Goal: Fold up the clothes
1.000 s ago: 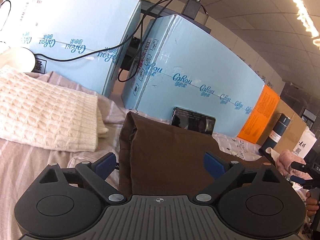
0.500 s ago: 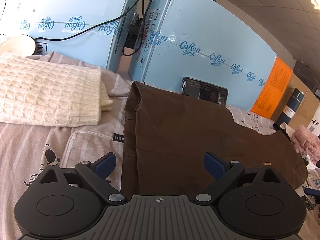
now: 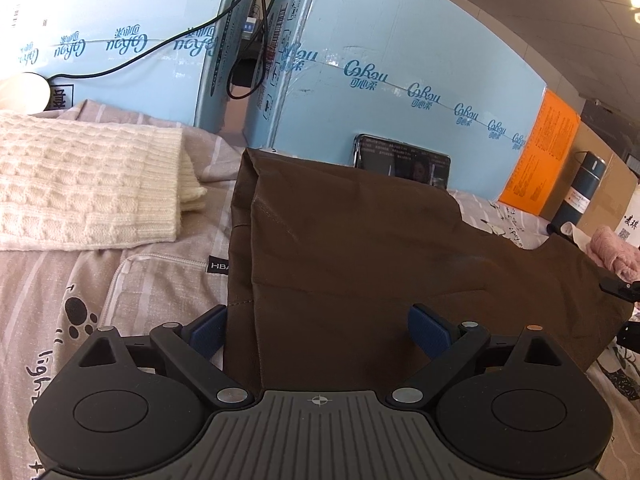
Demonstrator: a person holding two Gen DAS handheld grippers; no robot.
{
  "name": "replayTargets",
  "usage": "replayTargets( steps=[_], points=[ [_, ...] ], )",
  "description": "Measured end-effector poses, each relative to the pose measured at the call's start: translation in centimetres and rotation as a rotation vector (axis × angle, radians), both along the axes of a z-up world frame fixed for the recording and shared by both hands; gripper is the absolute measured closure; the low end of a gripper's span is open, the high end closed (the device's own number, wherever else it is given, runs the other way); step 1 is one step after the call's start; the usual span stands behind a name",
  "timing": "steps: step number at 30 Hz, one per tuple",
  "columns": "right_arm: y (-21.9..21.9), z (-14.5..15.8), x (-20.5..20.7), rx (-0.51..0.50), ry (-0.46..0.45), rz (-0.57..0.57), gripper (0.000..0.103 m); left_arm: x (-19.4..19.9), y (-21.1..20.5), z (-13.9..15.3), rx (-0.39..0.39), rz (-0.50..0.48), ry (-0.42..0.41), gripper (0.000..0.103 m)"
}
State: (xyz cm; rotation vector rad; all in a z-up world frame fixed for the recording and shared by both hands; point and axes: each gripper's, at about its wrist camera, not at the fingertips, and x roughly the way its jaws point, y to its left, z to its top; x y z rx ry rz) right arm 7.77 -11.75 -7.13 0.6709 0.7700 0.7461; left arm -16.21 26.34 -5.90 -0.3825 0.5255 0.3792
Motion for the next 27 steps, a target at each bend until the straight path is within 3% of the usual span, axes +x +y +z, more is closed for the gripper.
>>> replayTargets(
  steps=[2,5,13,17,22,24,27],
  points=[
    [0.2,-0.1,0.1,-0.023,-0.011,-0.014,0.081,0.0,0.0,0.0,-0.001,-0.003,0.000,0.006],
    [0.1,0.0,0.0,-0.017,-0.032,-0.023,0.092,0.0,0.0,-0.1,-0.006,-0.006,-0.003,0.006],
    [-2.4,1.4,-2.3,0.055,-0.127,-0.020,0.096,0.4,-1.1,-0.1,0.008,-0.080,0.009,0.003],
    [-4.6,2.2,-3.9,0.030,-0.165,-0.073,0.096,0.7,-3.0,0.0,0.018,-0.195,-0.003,0.003],
    [-8.0,3.4,-5.4,-0.017,-0.237,-0.190,0.096,0.3,-5.5,0.6,-0.029,-0.407,-0.120,0.003],
    [-8.6,3.9,-5.5,-0.010,-0.248,-0.219,0.096,0.0,-6.6,1.0,0.032,-0.437,-0.139,0.003],
    [-8.7,4.6,-5.5,0.026,-0.262,-0.205,0.096,-0.2,-7.9,1.2,0.189,-0.374,-0.107,0.003]
  ],
)
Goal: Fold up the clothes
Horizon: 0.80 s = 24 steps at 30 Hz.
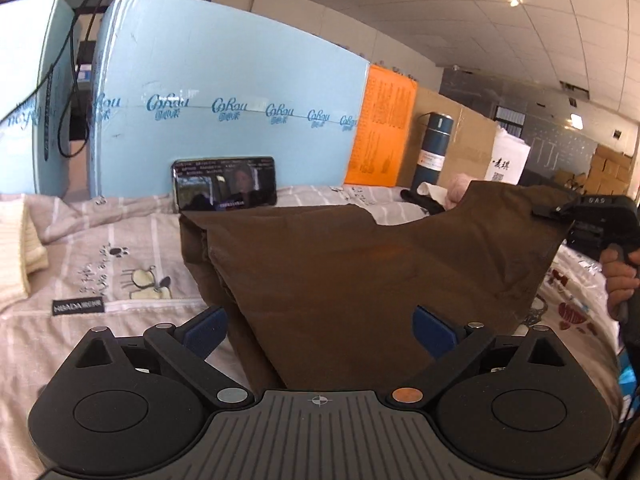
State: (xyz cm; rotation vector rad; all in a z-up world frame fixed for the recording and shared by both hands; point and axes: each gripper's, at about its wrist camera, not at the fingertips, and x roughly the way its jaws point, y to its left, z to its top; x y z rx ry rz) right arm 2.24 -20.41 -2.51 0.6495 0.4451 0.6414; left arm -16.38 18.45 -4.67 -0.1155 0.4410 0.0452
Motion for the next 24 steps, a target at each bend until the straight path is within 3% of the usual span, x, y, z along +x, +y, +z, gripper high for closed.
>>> replayTargets(
  steps=[2,6,15,24],
  points=[
    [0.7,0.7,-0.1,0.015,-0.029,0.033,0.096,0.4,-0.1,-0.2,0.056,0.077,0.047,0.003],
    [3.1,2.8,-0.4,0.067,-0.104,0.139,0.096,1.5,0.7,-0.9,0.067,0.164,0.147,0.003],
    [12.1,5.8,-1.5,0.040,-0.216,0.461,0.096,1.8,1.2,-1.5,0.061,0.162,0.181,0.003],
    [20.1,2.7,-4.6,-0.222,-0.199,0.765,0.096,1.9,1.5,-1.6,0.029,0.155,0.184,0.003]
  ],
)
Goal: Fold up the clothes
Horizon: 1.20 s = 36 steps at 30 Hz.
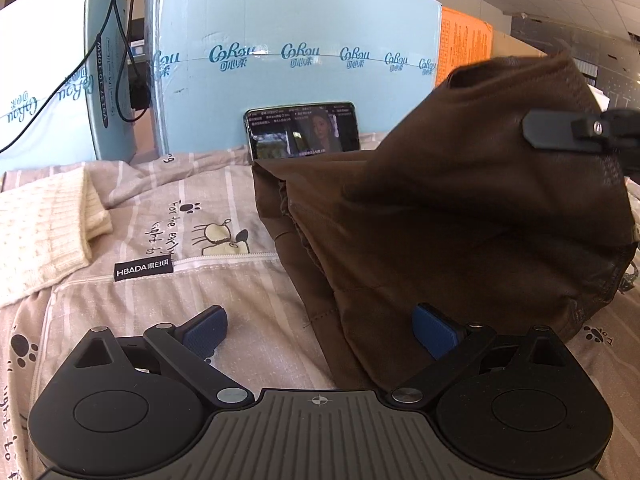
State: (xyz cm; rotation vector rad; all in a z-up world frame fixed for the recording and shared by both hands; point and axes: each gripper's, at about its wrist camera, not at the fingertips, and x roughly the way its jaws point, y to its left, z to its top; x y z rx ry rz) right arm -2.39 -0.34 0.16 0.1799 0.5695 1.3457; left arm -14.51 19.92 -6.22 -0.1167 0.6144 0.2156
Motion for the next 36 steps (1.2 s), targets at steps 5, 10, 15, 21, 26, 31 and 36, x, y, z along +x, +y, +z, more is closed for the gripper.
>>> replayTargets(
  steps=[5,10,15,21,26,31,36],
  points=[
    [0.4,-1.9,-1.6,-0.108,-0.043,0.123,0.075,-0.2,1.0,0.1,-0.058,0.008,-0.028,0.003],
    [-0.4,-2.0,-1.9,-0.101,-0.047,0.180,0.052,-0.6,2.1,0.3,-0.093,0.067,-0.075,0.003],
    [-1.5,-1.1,-2.0,-0.076,-0.082,0.252,0.026,-1.4,3.0,1.0,-0.097,0.126,-0.165,0.003],
    [-3.8,-1.4,0.2,-0.023,-0.075,0.073,0.021,-2.1,1.9,2.7,-0.027,0.116,-0.283,0.001],
    [-5.2,-2.3,2.8,0.017,-0.012,-0.088,0.019,-0.7,-1.0,4.5,0.014,0.045,-0.301,0.000],
    [-5.5,-3.3,4.4,0.001,0.054,-0.167,0.018,2.2,-4.1,4.4,0.102,0.002,-0.211,0.000],
    [-5.5,-3.9,5.0,-0.022,0.079,-0.220,0.018,3.9,-3.7,2.0,0.128,0.056,-0.044,0.000]
  ],
)
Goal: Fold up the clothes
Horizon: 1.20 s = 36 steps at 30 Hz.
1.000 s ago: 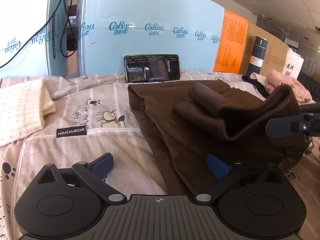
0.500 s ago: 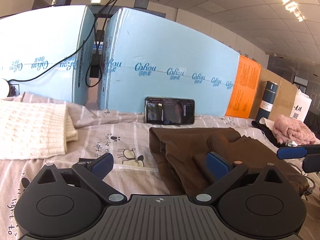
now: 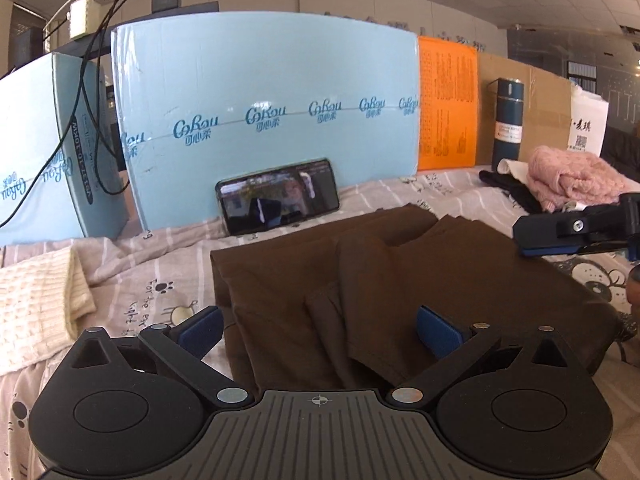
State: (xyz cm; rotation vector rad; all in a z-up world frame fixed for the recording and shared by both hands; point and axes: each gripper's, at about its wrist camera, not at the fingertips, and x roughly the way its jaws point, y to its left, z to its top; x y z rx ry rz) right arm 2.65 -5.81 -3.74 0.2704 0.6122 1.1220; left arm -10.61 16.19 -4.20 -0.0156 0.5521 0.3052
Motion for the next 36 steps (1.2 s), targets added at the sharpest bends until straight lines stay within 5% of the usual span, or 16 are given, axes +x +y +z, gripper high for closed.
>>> replayTargets(
  steps=[8,11,15,25,33,36],
  points=[
    [-0.2,-0.1,-0.1,-0.001,-0.013,-0.052,0.016,-0.5,2.4,-1.1,-0.155,0.007,0.010,0.000],
    [-0.5,-0.2,0.3,-0.011,-0.009,-0.123,0.014,-1.3,4.2,-0.3,-0.323,0.026,-0.032,0.000],
    [-0.8,-1.0,1.9,-0.031,0.100,-0.176,0.014,-2.7,7.7,-0.7,-0.604,0.149,-0.089,0.000],
    [-0.4,-2.8,3.7,-0.049,0.349,-0.034,0.014,-2.2,9.4,-2.2,-0.872,0.051,-0.138,0.000],
    [0.2,-2.8,3.1,-0.036,0.384,0.054,0.020,0.1,7.2,-2.3,-0.839,-0.087,-0.124,0.000],
    [0.4,-2.9,3.1,-0.060,0.369,0.041,0.047,0.6,5.7,-2.2,-0.790,-0.113,-0.114,0.000]
  ],
)
